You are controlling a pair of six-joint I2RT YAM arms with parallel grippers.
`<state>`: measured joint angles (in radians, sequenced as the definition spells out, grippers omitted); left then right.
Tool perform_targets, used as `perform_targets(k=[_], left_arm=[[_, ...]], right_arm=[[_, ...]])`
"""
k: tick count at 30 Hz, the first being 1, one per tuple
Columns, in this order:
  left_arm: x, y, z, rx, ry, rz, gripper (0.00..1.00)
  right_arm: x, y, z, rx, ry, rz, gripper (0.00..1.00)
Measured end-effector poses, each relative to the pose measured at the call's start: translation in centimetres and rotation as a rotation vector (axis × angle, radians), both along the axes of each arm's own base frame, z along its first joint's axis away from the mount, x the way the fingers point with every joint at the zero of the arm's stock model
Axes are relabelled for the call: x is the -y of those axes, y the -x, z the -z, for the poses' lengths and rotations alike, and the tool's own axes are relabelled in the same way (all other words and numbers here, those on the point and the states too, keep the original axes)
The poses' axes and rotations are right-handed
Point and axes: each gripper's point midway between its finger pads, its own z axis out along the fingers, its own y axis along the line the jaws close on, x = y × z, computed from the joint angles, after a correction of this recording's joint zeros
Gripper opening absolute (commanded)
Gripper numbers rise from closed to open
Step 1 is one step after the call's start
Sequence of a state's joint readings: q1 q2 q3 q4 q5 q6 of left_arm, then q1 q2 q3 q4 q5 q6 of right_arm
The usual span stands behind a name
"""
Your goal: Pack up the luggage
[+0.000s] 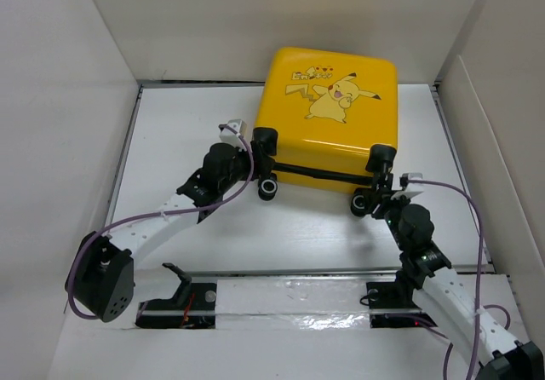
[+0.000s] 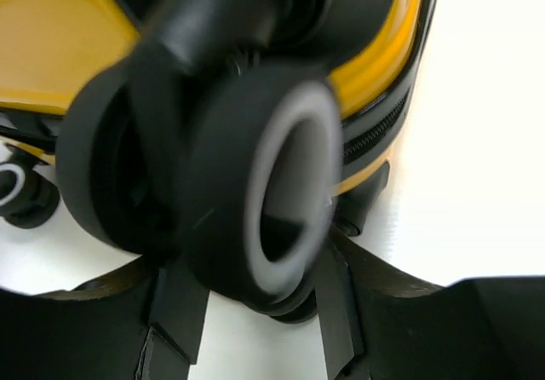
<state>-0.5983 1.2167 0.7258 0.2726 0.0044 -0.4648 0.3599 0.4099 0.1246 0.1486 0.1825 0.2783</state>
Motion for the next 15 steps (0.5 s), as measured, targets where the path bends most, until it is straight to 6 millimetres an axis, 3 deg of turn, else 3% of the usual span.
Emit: perform_targets(k=[4,15], left_arm=[[0.1,0.1,-0.3,0.013,0.021,0.003,0.0],[0.4,1.3,-0.3,0.019,0.089,0.034,0.0]], right_arm=[[0.3,-0.6,1.3,-0.04,0.03,0.024,0.55],[0.6,-1.6,2.1,-0.046,0.102,0.022,0.55]])
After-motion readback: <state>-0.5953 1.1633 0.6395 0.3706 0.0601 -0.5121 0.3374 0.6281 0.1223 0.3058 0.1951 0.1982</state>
